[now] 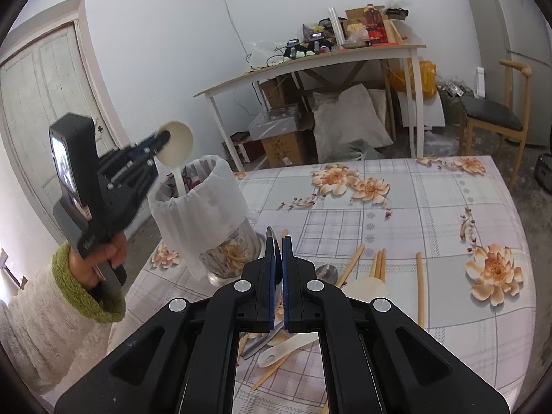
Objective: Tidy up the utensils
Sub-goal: 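Lower the white spoon into the holder and open the left tool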
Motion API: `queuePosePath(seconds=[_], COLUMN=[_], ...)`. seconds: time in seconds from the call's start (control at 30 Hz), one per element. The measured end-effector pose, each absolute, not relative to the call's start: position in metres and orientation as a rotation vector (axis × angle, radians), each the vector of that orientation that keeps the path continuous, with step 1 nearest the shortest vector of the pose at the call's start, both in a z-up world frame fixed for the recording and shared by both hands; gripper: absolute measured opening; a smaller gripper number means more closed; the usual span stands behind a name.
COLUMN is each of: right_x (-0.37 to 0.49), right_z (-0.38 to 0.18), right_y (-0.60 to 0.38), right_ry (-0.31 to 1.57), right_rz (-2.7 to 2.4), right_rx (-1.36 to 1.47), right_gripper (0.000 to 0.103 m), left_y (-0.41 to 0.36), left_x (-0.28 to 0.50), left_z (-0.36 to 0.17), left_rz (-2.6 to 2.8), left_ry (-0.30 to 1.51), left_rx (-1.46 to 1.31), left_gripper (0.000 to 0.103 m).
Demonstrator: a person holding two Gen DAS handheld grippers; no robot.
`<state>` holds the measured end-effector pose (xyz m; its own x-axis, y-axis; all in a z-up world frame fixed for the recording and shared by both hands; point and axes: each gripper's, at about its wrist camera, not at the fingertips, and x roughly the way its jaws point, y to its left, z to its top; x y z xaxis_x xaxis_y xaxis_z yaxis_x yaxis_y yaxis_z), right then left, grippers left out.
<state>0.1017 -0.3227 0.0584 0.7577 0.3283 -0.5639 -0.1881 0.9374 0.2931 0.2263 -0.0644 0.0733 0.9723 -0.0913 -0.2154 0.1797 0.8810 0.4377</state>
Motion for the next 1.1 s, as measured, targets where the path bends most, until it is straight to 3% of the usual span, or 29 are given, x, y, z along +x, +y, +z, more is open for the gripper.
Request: queuePosePath(seconds=[0.4, 0.57, 0.67, 1.1], right_x=[0.098, 0.099, 0.100, 0.098], right_z=[0.060, 0.059, 0.059, 0.064], right_y=[-0.318, -0.319, -0.319, -0.320], right_ry=[0.650, 0.655, 0.656, 0.625], right_rz=[0.296, 0.299, 0.299, 0.281], right_rx=[0.234, 0.243, 0.244, 0.252], right_gripper=[0.002, 0.002, 0.002, 0.002], left_y=[-0.059, -0.040, -0.029, 0.014], left_x=[0.238, 0.246, 0.246, 0.217], left_z=[0.060, 0.070, 0.076, 0.097], left_rz=[-0.182, -0.224, -0.243, -0.242], left_ry=[0.430, 0.512, 0.533, 0.508], left_rx=[0.435, 0.287, 0.203, 0.003], left_gripper=[0.006, 0.037, 0.048, 0.076])
